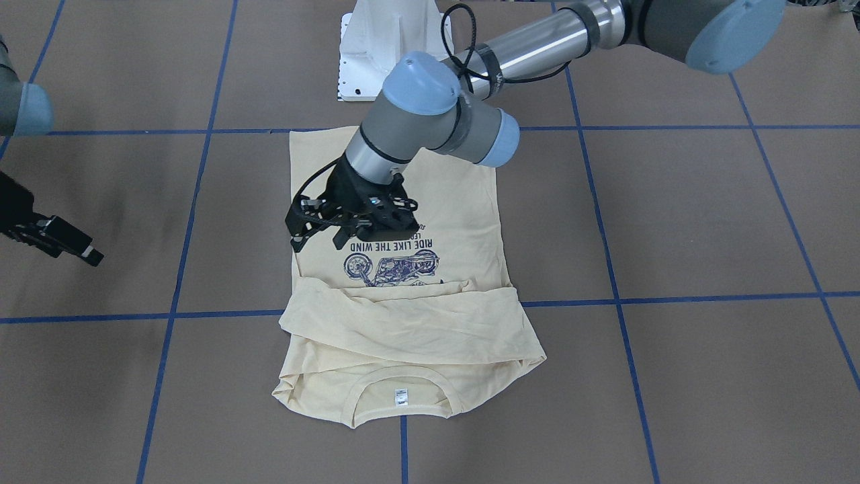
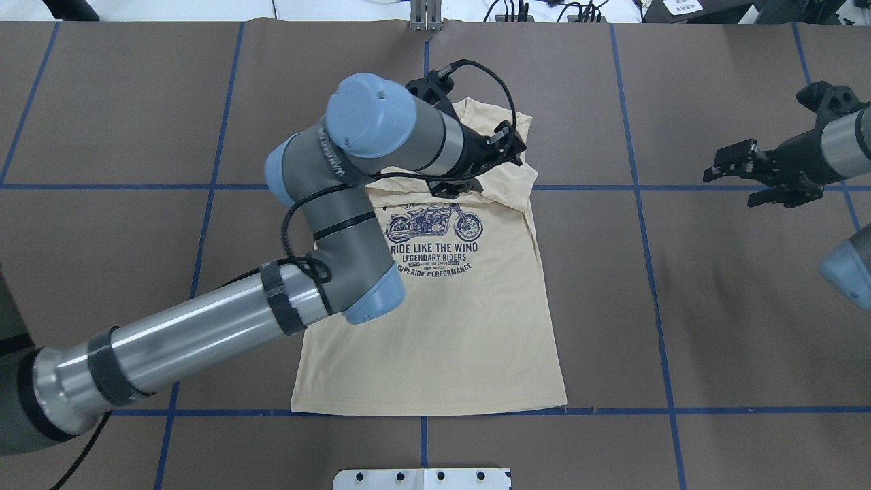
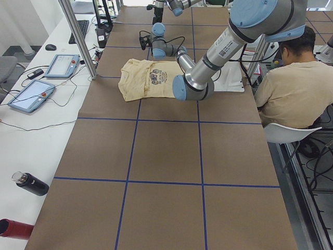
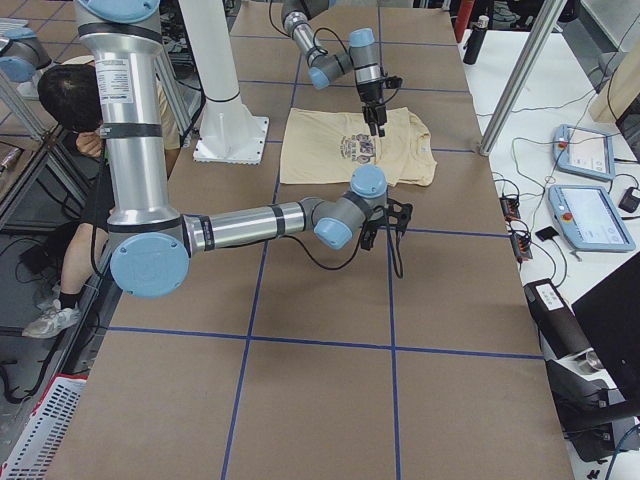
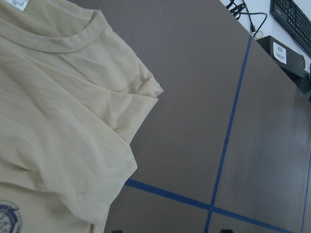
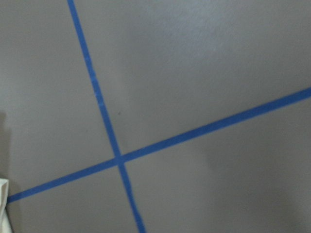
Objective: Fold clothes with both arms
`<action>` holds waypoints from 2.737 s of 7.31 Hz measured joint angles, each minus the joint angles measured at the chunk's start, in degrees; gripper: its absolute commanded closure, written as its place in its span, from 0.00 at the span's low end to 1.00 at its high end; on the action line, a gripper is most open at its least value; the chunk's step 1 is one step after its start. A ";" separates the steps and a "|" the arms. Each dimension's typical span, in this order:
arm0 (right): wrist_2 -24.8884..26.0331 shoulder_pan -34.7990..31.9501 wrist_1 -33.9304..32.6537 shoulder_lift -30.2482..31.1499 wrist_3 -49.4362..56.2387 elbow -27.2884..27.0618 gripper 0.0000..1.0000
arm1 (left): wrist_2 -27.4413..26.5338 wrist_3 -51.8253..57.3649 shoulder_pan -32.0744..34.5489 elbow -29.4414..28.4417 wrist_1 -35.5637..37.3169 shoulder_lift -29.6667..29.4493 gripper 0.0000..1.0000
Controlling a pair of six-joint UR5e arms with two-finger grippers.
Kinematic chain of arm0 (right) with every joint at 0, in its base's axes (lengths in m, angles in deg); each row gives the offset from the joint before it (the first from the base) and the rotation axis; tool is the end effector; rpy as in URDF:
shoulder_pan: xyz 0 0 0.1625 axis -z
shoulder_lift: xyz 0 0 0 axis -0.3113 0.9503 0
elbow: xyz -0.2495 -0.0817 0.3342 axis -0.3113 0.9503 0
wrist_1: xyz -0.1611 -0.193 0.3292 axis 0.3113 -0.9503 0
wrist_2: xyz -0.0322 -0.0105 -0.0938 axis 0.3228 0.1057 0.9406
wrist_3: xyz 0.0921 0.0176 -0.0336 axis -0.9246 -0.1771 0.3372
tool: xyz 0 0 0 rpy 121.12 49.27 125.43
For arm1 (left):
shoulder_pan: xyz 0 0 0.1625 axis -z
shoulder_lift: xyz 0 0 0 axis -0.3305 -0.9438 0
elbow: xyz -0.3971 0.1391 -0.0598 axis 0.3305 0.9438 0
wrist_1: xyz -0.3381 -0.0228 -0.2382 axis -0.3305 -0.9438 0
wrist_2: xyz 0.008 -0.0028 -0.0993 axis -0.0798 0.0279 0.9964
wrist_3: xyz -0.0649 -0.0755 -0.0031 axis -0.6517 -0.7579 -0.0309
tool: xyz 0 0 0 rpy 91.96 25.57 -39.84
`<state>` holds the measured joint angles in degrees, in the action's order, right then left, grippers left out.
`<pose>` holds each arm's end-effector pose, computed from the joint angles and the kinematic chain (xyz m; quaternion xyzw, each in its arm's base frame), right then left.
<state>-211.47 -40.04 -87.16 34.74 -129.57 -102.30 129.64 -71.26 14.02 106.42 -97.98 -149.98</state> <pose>-0.2213 -0.4919 0.4880 -0.0130 -0.5006 0.2092 0.8399 0.5709 -0.4975 0.0972 0.0011 0.6432 -0.1950 0.7405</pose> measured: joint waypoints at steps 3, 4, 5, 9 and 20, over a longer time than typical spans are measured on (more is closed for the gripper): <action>17.02 19.90 1.06 5.42 -24.90 -14.47 0.01 | 2.04 8.24 0.67 19.78 3.64 15.62 0.29; 24.92 27.85 0.78 7.61 -30.57 -18.34 0.05 | 2.15 11.79 1.21 24.84 3.72 20.80 0.28; 32.86 35.29 -0.16 8.71 -35.66 -20.37 0.07 | 2.11 15.12 1.74 28.58 3.63 25.59 0.27; 53.85 51.63 -7.26 7.54 -46.61 -22.49 0.00 | 1.70 18.88 2.01 31.94 3.53 31.13 0.27; 51.30 54.06 -25.21 -3.06 -47.62 -20.32 0.34 | 1.78 18.13 1.49 31.00 3.42 30.77 0.23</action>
<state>-160.18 14.02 -112.36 31.67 -177.19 -122.62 131.41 -53.13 15.51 137.42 -94.56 -119.21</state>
